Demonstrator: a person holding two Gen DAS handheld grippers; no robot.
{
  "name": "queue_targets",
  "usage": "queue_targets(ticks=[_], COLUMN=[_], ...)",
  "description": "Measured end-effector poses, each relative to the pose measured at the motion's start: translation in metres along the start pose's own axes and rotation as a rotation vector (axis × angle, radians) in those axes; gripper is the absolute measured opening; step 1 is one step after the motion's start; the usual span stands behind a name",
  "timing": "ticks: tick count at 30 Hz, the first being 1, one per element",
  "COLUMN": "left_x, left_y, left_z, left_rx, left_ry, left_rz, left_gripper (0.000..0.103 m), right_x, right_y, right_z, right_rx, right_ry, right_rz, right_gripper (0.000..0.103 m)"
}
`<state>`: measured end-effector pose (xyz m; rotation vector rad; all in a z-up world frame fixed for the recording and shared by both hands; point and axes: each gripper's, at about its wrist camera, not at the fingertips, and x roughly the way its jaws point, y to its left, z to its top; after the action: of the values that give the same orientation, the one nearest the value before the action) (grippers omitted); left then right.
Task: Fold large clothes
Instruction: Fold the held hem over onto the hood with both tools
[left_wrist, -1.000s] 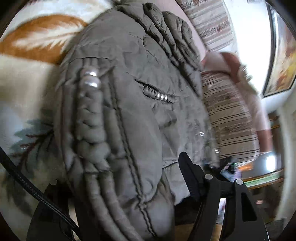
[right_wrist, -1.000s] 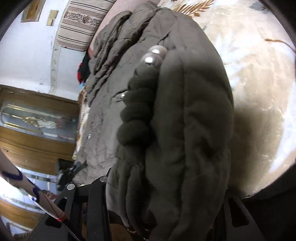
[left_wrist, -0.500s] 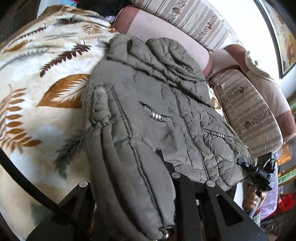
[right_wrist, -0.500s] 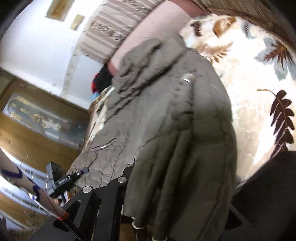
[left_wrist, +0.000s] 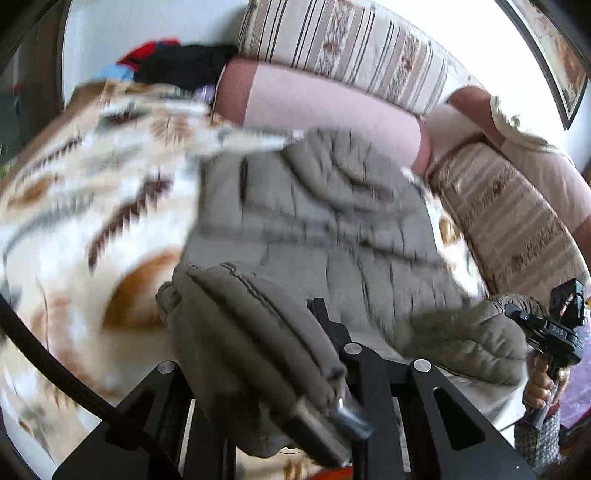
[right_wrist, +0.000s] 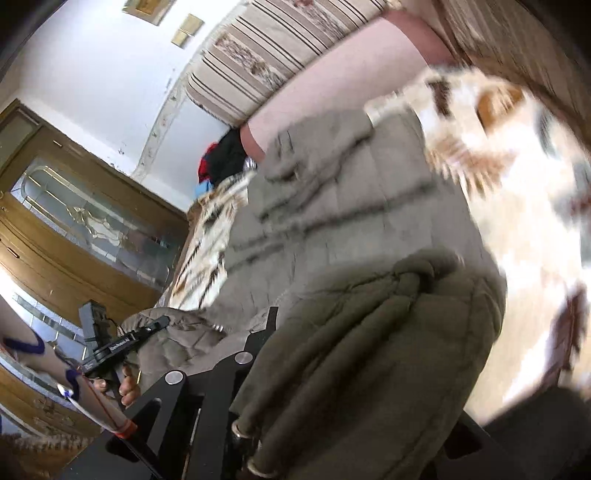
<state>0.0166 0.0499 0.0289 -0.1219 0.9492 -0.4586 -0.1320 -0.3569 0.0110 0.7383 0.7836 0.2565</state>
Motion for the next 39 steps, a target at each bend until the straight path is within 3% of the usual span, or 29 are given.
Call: queue_targets(ticks=[5, 11, 15, 21, 23, 26, 28, 29, 30, 33, 35, 39], left_x=[0.038, 0.129, 0.193, 0.257, 0.262, 0.246, 0.227, 0.216, 0.205, 0.18, 0.169, 0.166], left_y=[-0.008, 0.003, 0.026, 0.044, 0.051, 0.059, 0.065, 0.067, 0.068, 0.06, 0.044, -0.018], left_z=[0.086, 0.174, 0.208, 0.231, 0.236, 0.24, 0.238, 0.237, 0.236, 0.236, 0.236, 0.23], left_rx=[-0.001, -0.053, -0.129, -0.193, -0.236, -0.299, -0.351, -0.374, -0.392, -0.394, -0.344, -0.105], left_ry=[-0.018, 0.056, 0.129, 0.156, 0.168, 0.152, 0.108, 0.077, 0.047, 0.018, 0.011, 0.007], left_rz=[0.046, 0.164, 0.215, 0.244, 0.217, 0.088, -0.037, -0.084, -0.122, -0.209, -0.184, -0.031], left_gripper=[0.019, 0.021, 0.022, 0.024, 0.025, 0.041, 0.067, 0.071, 0.076, 0.077, 0.078, 0.078], right_x=[0.025, 0.085, 0.141, 0.201, 0.211, 0.211, 0.198, 0.192, 0.187, 0.168, 0.154, 0.152], right_y=[0.015, 0.002, -0.028, -0.074, -0.081, -0.081, -0.081, -0.081, -0.081, -0.074, -0.061, -0.03], right_z=[0.073, 0.159, 0.209, 0.249, 0.257, 0.262, 0.261, 0.259, 0.257, 0.252, 0.25, 0.241], right_rx=[-0.038, -0.046, 0.0, 0.104, 0.13, 0.139, 0.163, 0.176, 0.186, 0.18, 0.127, -0.044], right_ry=[-0.065, -0.083, -0.053, -0.035, -0.039, -0.03, -0.063, -0.074, -0.087, -0.146, -0.185, -0.181], right_rz=[-0.043, -0.142, -0.257, -0.298, -0.303, -0.287, -0.205, -0.181, -0.16, -0.14, -0.153, -0.262], right_gripper=[0.016, 0.019, 0.02, 0.022, 0.024, 0.029, 0.049, 0.054, 0.066, 0.085, 0.086, 0.086])
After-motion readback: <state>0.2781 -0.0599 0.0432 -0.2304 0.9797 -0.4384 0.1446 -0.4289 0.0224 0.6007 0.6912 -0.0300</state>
